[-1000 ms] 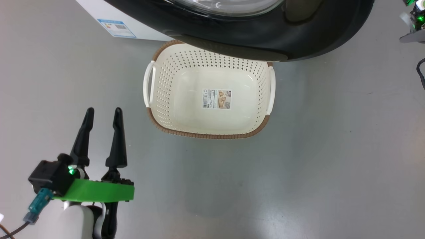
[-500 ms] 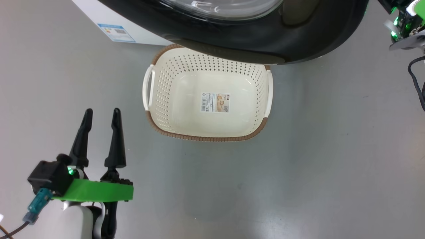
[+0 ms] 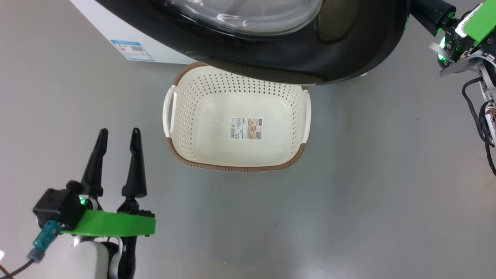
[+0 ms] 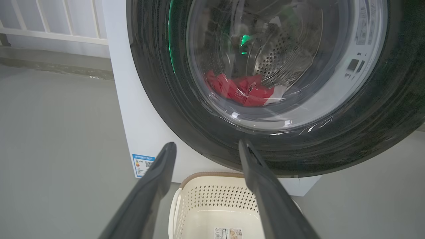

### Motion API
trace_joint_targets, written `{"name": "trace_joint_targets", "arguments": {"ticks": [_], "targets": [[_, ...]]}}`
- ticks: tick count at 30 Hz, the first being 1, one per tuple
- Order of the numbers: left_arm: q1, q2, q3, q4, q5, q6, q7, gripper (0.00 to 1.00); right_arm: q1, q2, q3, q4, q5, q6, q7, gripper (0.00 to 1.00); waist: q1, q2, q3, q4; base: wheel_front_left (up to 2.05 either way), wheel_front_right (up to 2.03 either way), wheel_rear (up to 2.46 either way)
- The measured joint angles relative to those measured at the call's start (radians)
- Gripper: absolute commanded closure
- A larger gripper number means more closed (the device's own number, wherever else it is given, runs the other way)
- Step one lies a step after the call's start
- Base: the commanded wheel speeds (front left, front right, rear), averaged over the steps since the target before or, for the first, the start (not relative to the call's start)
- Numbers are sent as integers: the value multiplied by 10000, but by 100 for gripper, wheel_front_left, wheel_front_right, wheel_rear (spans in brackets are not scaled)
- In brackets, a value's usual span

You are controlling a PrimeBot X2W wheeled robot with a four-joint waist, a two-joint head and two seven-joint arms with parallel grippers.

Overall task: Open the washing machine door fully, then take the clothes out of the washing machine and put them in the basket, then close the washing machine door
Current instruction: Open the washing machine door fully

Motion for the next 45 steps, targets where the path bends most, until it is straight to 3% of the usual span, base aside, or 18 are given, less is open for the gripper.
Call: {"name": "trace_joint_targets", "arguments": {"ticks": [28, 45], "targets": [[762, 2, 328, 188, 71, 0, 0, 0, 2232, 343, -167, -1220, 90, 0, 1076, 100, 0, 0, -1279, 232, 0, 0, 0], [1510, 4, 566, 234, 245, 2, 0, 0, 4253, 976, -510, -2063, 334, 0, 1348, 100, -1, 0, -2252, 726, 0, 0, 0]]}}
